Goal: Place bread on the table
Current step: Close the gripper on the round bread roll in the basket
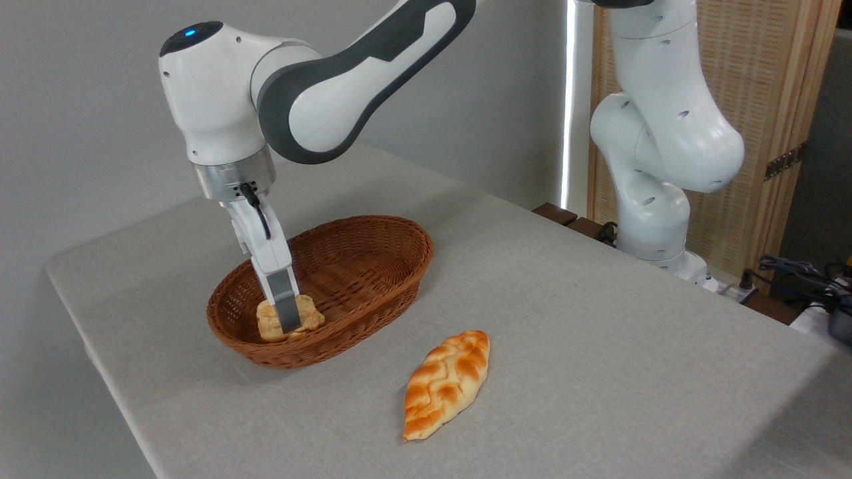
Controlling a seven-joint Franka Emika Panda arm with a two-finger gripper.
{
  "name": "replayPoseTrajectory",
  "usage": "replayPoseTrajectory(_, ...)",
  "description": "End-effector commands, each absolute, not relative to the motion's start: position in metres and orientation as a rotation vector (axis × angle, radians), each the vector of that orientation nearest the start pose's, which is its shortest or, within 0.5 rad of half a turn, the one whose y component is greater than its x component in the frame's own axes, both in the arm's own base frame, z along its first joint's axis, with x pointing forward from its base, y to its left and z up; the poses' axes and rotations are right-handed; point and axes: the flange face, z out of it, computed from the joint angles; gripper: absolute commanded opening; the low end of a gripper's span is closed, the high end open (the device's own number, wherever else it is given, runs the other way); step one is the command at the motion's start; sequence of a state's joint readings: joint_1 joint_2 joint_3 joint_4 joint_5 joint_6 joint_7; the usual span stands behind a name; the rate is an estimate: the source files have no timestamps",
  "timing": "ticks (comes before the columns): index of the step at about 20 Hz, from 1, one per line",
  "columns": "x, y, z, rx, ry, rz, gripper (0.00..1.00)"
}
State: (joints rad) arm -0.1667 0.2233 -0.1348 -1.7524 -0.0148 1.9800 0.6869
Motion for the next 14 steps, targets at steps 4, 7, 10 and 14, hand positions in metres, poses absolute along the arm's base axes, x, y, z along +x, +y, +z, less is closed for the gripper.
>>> replayPoseTrajectory(4, 0.597, -0.182, 0.457, -2.852, 1.401, -0.062, 0.5)
replayPoseTrajectory(7, 0.596, -0.182, 0.463, -2.852, 1.393, -0.078, 0.5)
replayPoseTrajectory(10, 0.595, -0.18, 0.471, -2.852, 1.383, -0.096, 0.49)
replayPoseTrajectory(14, 0.59, -0.179, 0.485, -2.86, 1.378, -0.117, 0.5)
